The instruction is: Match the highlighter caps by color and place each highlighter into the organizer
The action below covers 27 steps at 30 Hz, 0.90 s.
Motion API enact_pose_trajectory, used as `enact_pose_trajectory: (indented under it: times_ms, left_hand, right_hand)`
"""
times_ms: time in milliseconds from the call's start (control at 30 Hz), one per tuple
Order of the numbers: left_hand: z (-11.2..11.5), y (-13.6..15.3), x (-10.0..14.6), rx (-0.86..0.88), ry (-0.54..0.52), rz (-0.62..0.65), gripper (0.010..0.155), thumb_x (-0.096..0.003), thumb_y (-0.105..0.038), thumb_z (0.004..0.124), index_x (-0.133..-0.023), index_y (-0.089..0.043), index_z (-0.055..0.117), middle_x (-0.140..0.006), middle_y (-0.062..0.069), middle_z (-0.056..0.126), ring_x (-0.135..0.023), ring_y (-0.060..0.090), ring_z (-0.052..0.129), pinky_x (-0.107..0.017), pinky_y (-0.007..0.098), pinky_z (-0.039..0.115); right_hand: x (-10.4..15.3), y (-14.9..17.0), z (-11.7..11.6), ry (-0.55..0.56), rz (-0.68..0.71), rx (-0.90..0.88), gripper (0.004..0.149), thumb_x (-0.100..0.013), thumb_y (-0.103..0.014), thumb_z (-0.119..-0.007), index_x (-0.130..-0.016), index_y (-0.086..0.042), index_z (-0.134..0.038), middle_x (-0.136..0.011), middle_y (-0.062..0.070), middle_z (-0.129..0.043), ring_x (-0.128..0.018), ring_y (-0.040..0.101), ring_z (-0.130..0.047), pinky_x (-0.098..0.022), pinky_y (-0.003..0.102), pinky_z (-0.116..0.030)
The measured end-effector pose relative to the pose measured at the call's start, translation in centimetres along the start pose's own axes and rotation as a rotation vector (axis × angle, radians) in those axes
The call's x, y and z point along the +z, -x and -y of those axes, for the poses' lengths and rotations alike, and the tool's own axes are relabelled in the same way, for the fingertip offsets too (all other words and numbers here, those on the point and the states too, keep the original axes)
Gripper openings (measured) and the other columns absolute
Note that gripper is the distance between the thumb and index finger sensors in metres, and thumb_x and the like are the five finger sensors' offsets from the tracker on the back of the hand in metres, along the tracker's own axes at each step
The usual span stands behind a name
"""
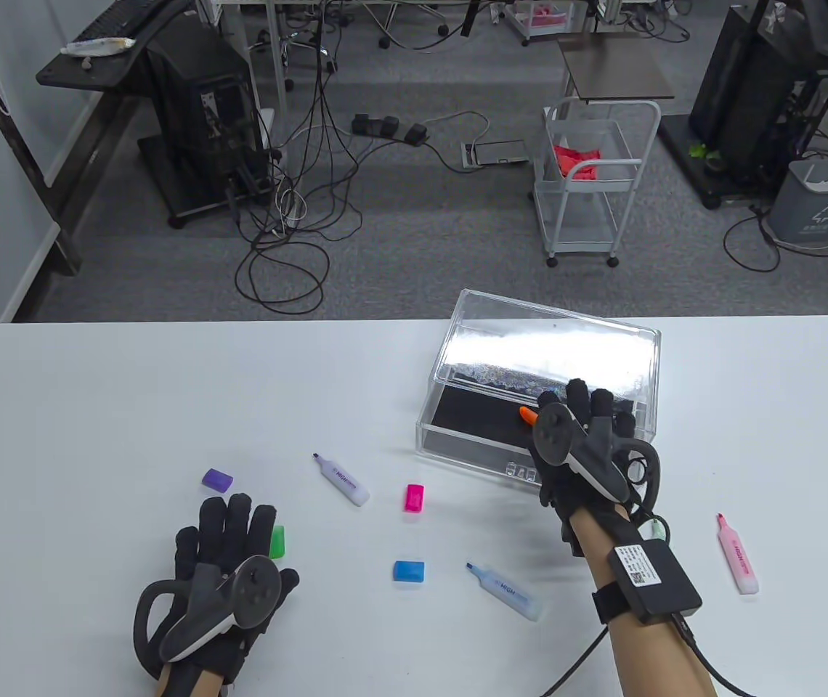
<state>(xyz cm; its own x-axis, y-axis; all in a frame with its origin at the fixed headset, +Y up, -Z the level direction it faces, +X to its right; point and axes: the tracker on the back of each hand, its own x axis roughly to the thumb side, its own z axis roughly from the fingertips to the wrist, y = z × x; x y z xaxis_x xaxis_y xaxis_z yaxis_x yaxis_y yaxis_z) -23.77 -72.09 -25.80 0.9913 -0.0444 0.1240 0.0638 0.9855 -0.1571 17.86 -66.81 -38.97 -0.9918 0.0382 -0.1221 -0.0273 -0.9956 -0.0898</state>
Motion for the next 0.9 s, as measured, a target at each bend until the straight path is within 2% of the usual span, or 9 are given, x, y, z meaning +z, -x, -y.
enact_pose_trajectory:
  times_ms: [200,467,567,733,900]
  left_hand:
    - [0.4,0.3,-0.1,0.008,0.032,-0.006,0.089,-0.0594,-0.071,0.053,-0.121,-0.026,0.008,-0.126,0.009,0.002,-0.119,0.045,0.005,-0.082,0.068,0.024]
    - [0.3,0.2,-0.1,0.005,0.047,-0.014,0.089,-0.0594,-0.071,0.053,-0.121,-0.025,0.007,-0.125,0.009,-0.001,-0.118,0.046,0.002,-0.082,0.068,0.024]
    - [0.3,0.2,-0.2,0.006,0.057,-0.008,0.090,-0.0595,-0.071,0.053,-0.121,-0.025,0.006,-0.125,0.009,-0.002,-0.118,0.046,0.002,-0.082,0.068,0.023]
    - [0.5,-0.2,-0.4,0.016,0.076,0.014,0.090,-0.0597,-0.071,0.053,-0.121,-0.025,0.005,-0.125,0.009,-0.003,-0.118,0.046,0.002,-0.081,0.069,0.021]
    - [0.6,-0.9,-0.5,-0.001,0.089,0.027,0.090,-0.0596,-0.072,0.052,-0.120,-0.025,0.004,-0.124,0.010,-0.004,-0.117,0.046,0.001,-0.081,0.069,0.020]
  right_hand:
    - [2.3,1.9,1.4,-0.003,-0.056,0.029,0.069,-0.043,-0.049,-0.073,-0.104,-0.034,-0.044,-0.116,0.007,-0.031,-0.107,0.040,-0.031,-0.071,0.068,-0.035]
    - [4.7,5.4,1.8,-0.011,-0.170,0.026,0.069,-0.043,-0.048,-0.075,-0.104,-0.033,-0.046,-0.116,0.008,-0.034,-0.106,0.042,-0.035,-0.071,0.068,-0.037]
    - [5.5,6.9,1.4,-0.015,-0.228,0.033,0.070,-0.043,-0.047,-0.076,-0.104,-0.031,-0.046,-0.115,0.012,-0.038,-0.104,0.042,-0.043,-0.071,0.068,-0.040]
    - [6.7,9.1,0.3,-0.040,-0.346,0.052,0.071,-0.042,-0.047,-0.078,-0.104,-0.026,-0.048,-0.110,0.015,-0.053,-0.092,0.040,-0.065,-0.068,0.065,-0.050]
    - [7.6,10.6,-1.3,-0.093,-0.437,0.064,0.073,-0.042,-0.047,-0.080,-0.104,-0.023,-0.048,-0.107,0.016,-0.058,-0.088,0.039,-0.069,-0.066,0.065,-0.053]
